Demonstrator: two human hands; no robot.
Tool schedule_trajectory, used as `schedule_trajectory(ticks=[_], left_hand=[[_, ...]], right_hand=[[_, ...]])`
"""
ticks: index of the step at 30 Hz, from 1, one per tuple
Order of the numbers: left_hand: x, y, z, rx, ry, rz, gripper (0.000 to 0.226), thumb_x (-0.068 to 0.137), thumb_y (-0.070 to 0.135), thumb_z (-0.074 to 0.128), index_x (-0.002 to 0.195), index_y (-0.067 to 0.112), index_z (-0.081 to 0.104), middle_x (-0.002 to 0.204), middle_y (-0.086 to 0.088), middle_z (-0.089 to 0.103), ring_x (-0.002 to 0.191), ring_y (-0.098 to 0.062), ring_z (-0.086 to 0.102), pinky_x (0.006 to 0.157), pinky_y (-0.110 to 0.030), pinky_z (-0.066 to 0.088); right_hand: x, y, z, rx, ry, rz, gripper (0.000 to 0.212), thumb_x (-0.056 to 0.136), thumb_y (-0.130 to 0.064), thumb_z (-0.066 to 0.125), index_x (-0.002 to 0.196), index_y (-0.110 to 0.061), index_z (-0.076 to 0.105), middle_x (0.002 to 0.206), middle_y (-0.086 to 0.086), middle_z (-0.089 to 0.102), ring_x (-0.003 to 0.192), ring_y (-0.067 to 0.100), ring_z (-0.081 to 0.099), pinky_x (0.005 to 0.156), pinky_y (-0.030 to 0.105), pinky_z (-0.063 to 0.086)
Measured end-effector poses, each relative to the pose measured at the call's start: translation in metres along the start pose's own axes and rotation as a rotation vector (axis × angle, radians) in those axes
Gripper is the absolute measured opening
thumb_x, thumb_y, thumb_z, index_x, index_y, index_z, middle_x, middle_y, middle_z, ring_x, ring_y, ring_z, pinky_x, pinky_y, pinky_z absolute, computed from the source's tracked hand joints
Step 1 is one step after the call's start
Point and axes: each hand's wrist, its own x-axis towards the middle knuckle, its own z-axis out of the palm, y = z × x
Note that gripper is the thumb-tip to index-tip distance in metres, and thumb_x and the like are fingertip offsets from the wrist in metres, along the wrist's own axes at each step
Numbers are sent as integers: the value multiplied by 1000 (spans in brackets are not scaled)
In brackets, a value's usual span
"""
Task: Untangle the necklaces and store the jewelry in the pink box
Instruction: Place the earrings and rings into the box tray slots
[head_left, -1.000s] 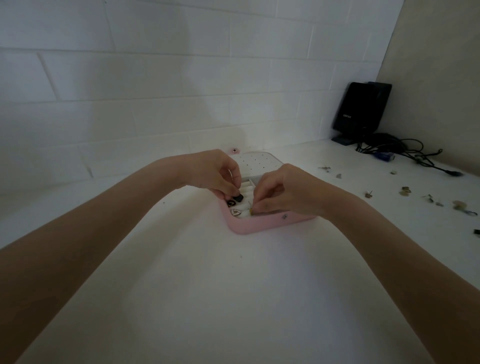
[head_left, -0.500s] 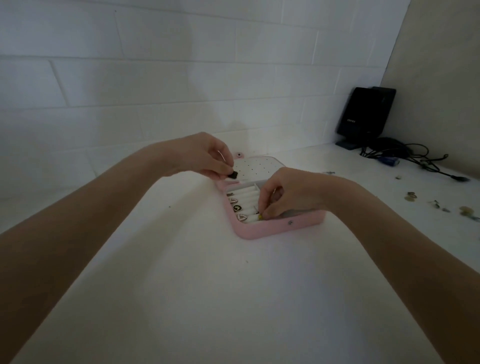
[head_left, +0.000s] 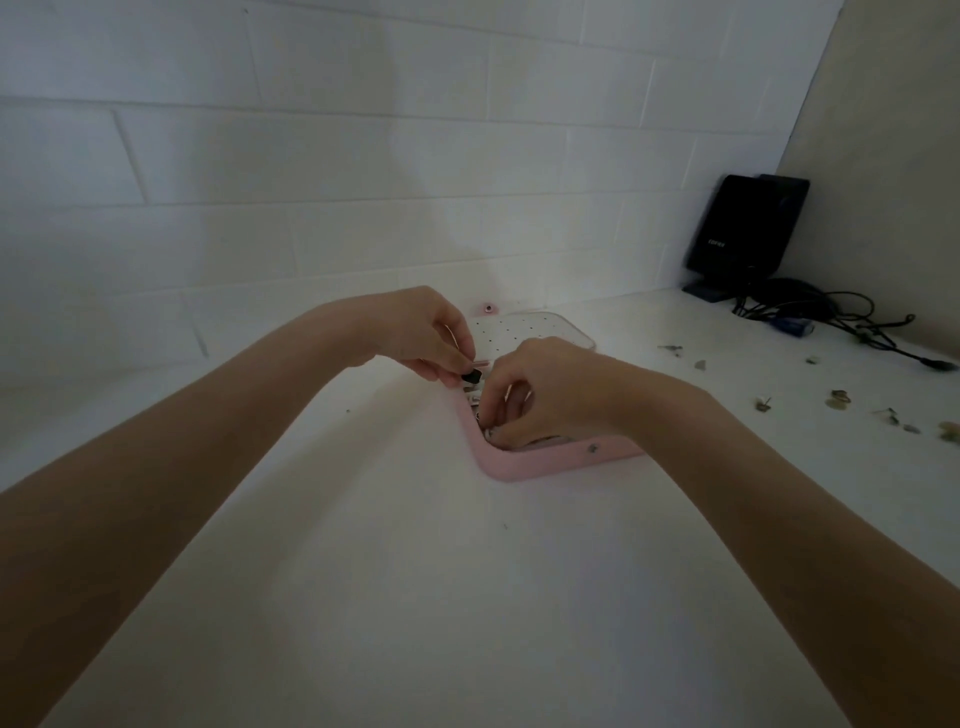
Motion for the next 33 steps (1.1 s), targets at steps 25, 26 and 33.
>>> schedule_trajectory(ticks=[25, 26, 33], left_hand=[[7, -12, -8, -78, -100, 63, 7, 82, 9, 68, 81, 14, 64, 64, 5, 69, 65, -4, 65, 67, -15, 54], [7, -11, -8, -76, -103, 60, 7, 82, 9, 68, 81, 14, 64, 64, 5, 69, 65, -3, 65, 66, -14, 54], [5, -13, -8, -76, -119, 61, 9, 81, 7, 68, 80, 14, 64, 67, 2, 69, 65, -4, 65, 62, -13, 51]], right_hand=[[31, 18, -7, 43, 95, 57, 9, 70, -21, 79, 77, -23, 74, 63, -18, 62, 62, -2, 55, 70, 19, 46], [31, 16, -7, 24, 95, 53, 9, 70, -21, 79, 77, -22, 74, 60, -19, 60, 60, -3, 54, 68, 19, 45], [33, 6, -8, -116, 63, 9, 7, 74, -15, 74, 81, -13, 75, 72, -5, 68, 70, 10, 61, 69, 23, 48]])
